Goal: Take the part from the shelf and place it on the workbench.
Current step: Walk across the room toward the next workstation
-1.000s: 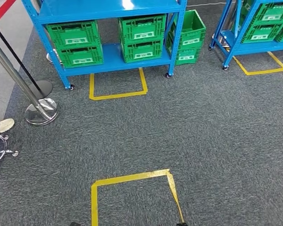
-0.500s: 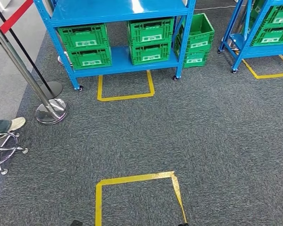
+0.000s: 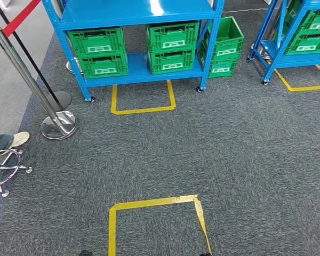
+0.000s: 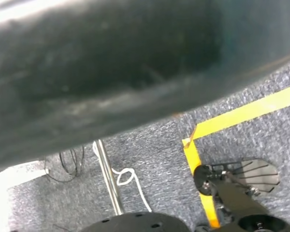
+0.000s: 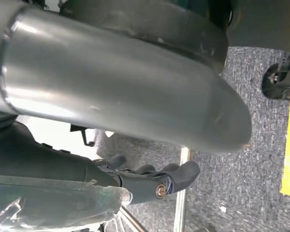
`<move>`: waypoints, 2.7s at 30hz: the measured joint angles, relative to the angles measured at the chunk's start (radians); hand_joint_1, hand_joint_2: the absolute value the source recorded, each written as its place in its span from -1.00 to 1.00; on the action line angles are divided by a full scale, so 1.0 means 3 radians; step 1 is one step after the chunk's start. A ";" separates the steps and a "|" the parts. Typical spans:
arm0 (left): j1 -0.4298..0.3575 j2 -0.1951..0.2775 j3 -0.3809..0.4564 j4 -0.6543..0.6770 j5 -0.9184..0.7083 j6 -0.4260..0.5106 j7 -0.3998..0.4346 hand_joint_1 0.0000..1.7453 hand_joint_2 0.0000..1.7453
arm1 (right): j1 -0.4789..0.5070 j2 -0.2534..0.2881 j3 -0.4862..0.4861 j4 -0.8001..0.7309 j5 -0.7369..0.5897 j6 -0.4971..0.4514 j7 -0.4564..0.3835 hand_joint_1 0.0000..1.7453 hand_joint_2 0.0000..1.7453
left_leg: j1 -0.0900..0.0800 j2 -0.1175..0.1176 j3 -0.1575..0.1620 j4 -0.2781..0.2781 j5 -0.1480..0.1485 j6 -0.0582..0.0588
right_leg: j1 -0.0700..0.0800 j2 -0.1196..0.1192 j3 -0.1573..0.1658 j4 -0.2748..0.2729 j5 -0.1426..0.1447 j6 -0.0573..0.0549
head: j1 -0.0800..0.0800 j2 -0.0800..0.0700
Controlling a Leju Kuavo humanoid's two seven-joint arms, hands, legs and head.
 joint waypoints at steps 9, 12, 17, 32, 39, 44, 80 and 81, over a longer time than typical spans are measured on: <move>0.0001 0.0010 0.0002 0.0024 -0.0001 -0.0005 -0.0002 -1.00 -1.00 | 0.0009 0.0004 0.0001 0.0000 0.0000 0.0006 -0.0010 -1.00 -1.00 | 0.0030 -0.0222 -0.0057 0.0080 0.0010 -0.0124 | -0.0074 0.0214 0.0161 -0.0208 0.0090 0.0068 | 0.0023 0.0000; 0.0013 0.0018 0.0003 0.0025 -0.0001 -0.0003 -0.0002 -1.00 -1.00 | 0.0007 0.0009 0.0001 0.0000 0.0001 0.0006 -0.0034 -1.00 -1.00 | 0.0029 -0.0298 -0.0090 0.0081 0.0043 -0.0169 | -0.0061 0.0161 0.0179 -0.0222 0.0103 -0.0045 | 0.0009 0.0000; 0.0012 0.0018 0.0007 0.0027 -0.0001 -0.0003 -0.0002 -1.00 -1.00 | 0.0021 0.0010 0.0001 0.0001 0.0002 0.0006 -0.0018 -1.00 -1.00 | 0.0014 0.0054 -0.0413 0.0767 -0.0355 -0.0199 | -0.0044 -0.0075 0.0163 -0.0229 0.0143 -0.0135 | -0.0034 0.0000; 0.0005 0.0024 0.0037 0.0084 0.0048 0.0080 -0.0057 -1.00 -1.00 | 0.0015 -0.0024 0.0002 0.0000 0.0001 0.0061 -0.0027 -1.00 -1.00 | -0.0006 0.0156 0.0000 0.0168 -0.0164 -0.0002 | -0.0008 -0.0088 -0.0032 0.0328 -0.0287 0.0025 | 0.0017 0.0000; 0.0016 0.0054 0.0065 0.0178 0.0089 0.0127 -0.0230 -1.00 -1.00 | 0.0062 -0.0058 0.0002 0.0000 -0.0056 0.0075 -0.0040 -1.00 -1.00 | -0.0043 -0.0010 0.0057 0.0180 -0.0203 -0.0003 | 0.0016 -0.0002 -0.0034 -0.0063 0.0169 -0.0046 | 0.0026 0.0000; 0.0025 0.0071 0.0081 0.0209 0.0092 0.0130 -0.0244 -1.00 -1.00 | 0.0059 -0.0064 0.0001 0.0000 -0.0058 0.0077 -0.0063 -1.00 -1.00 | -0.0060 -0.0018 0.0060 0.0178 -0.0203 0.0042 | 0.0019 0.0013 0.0039 -0.0220 0.0244 -0.0041 | 0.0021 0.0000; 0.0034 0.0137 0.0084 0.0306 0.0068 0.0217 -0.0252 -1.00 -1.00 | 0.0091 -0.0098 -0.0100 -0.0001 -0.0251 0.0415 -0.0063 -1.00 -1.00 | 0.0002 0.0045 0.0161 -0.0027 -0.0125 0.0016 | -0.0034 -0.0001 -0.0332 0.0508 -0.0060 0.0074 | 0.0045 0.0000; 0.0034 0.0136 0.0084 0.0311 0.0068 0.0217 -0.0252 -1.00 -1.00 | 0.0093 -0.0103 -0.0104 -0.0001 -0.0253 0.0416 -0.0063 -1.00 -1.00 | 0.0019 0.0049 0.0162 -0.0010 -0.0137 -0.0010 | -0.0048 -0.0011 -0.0239 0.0326 0.0051 0.0095 | 0.0046 0.0000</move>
